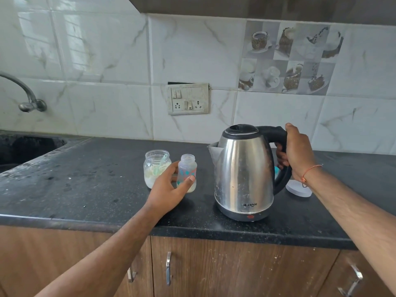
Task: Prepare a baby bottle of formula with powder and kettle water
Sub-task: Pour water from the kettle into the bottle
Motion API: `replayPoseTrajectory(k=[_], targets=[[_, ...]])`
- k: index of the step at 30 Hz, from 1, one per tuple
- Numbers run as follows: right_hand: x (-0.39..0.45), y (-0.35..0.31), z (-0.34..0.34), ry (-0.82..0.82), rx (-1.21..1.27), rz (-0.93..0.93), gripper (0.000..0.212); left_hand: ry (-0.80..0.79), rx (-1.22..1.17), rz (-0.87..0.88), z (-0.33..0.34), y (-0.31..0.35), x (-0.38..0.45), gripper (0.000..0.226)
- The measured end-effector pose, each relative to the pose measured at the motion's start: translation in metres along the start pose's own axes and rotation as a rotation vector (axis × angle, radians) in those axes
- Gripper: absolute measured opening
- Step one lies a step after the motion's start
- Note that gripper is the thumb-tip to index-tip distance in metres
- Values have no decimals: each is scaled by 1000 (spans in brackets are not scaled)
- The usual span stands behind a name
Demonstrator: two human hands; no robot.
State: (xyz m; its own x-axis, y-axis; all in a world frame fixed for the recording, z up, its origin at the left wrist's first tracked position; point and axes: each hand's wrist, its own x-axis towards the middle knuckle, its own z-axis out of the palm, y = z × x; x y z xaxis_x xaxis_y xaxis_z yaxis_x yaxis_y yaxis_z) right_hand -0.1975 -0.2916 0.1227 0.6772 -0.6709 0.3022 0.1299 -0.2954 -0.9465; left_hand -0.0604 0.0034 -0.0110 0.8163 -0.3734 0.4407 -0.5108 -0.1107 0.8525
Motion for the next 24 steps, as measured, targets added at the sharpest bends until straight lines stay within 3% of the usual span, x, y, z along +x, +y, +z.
replayPoseTrajectory(k=[6, 10, 15, 20, 24], targets=[[1, -18, 12, -23, -64, -27, 56, 11, -55, 0, -3, 1, -3, 57], [4, -25, 18, -43, -100, -24, 56, 12, -90, -26, -3, 1, -3, 45], [11, -30, 18, -45, -123, -37, 57, -46, -32, -29, -4, 2, -3, 58], [17, -38, 14, -53, -170, -73, 57, -50, -24, -21, -4, 1, -2, 54], [16, -41, 13, -65, -193, -90, 57, -70, -15, -24, -6, 3, -3, 74]])
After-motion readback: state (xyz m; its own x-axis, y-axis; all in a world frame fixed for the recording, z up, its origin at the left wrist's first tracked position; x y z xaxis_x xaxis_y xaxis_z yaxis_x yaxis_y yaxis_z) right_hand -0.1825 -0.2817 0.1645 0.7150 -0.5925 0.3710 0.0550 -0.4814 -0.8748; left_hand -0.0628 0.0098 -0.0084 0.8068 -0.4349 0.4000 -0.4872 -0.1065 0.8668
